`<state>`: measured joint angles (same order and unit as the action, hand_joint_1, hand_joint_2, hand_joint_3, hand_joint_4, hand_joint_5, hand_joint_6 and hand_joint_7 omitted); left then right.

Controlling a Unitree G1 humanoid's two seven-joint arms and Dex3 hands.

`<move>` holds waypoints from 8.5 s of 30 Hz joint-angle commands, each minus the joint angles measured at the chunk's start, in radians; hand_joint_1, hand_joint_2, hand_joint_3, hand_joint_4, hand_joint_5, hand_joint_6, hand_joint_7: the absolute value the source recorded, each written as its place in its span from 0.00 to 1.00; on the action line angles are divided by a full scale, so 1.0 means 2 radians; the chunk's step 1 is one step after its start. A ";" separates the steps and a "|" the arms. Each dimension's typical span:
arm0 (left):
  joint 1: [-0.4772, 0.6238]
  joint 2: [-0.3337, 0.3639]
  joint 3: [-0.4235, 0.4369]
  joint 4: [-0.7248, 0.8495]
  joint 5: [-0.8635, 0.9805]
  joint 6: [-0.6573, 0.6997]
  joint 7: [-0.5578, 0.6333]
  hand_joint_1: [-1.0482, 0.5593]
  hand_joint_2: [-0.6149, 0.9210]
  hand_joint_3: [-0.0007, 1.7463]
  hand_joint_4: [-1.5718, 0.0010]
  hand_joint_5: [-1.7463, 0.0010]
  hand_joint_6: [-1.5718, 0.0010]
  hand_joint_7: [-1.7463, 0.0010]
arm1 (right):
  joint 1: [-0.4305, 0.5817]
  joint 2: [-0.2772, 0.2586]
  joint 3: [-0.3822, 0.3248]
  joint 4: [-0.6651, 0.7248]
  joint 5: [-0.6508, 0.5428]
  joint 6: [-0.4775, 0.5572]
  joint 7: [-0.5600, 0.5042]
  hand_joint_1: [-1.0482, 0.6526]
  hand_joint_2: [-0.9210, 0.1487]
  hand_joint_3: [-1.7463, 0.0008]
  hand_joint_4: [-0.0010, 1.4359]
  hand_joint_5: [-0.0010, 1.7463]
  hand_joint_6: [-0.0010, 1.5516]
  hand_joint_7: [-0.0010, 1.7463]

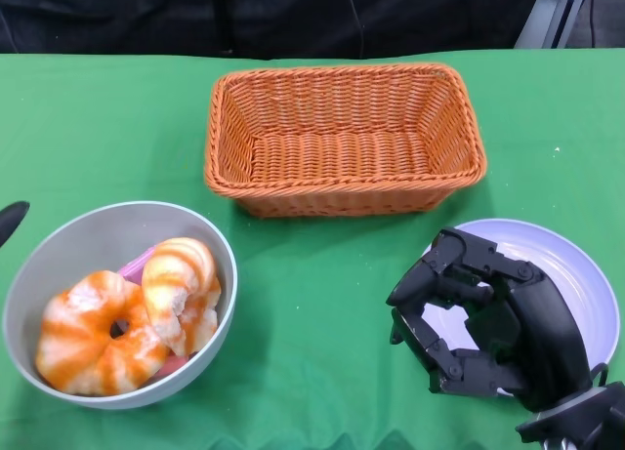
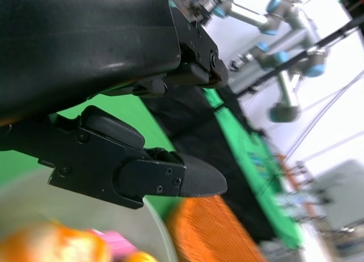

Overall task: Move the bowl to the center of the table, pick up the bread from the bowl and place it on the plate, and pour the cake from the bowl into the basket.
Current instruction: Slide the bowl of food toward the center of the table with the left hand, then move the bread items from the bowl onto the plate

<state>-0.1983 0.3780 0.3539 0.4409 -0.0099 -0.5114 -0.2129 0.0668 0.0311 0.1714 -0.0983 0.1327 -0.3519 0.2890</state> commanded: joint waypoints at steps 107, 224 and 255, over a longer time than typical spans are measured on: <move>0.115 -0.081 -0.158 -0.310 0.007 0.402 0.014 0.22 1.00 0.26 0.94 1.00 0.93 1.00 | 0.000 0.000 0.003 0.018 -0.004 -0.021 0.003 0.56 0.41 0.40 0.52 0.92 0.45 0.71; 0.058 -0.138 -0.142 -0.029 0.031 -0.151 0.090 0.51 1.00 0.13 0.48 0.47 0.31 0.82 | 0.013 -0.084 0.006 -0.131 -0.174 0.087 -0.029 0.42 0.03 0.99 0.44 0.56 0.39 0.35; 0.053 -0.150 -0.147 -0.010 0.041 -0.170 0.094 0.50 1.00 0.11 0.51 0.41 0.31 0.82 | -0.011 -0.134 0.081 -0.197 -0.597 0.132 -0.092 0.20 0.02 1.00 0.42 0.12 0.45 0.01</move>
<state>-0.0872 0.0713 0.0559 0.4153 0.0736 -0.8364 -0.0356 0.0591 -0.2170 0.3322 -0.4981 -1.0499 -0.0833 0.1130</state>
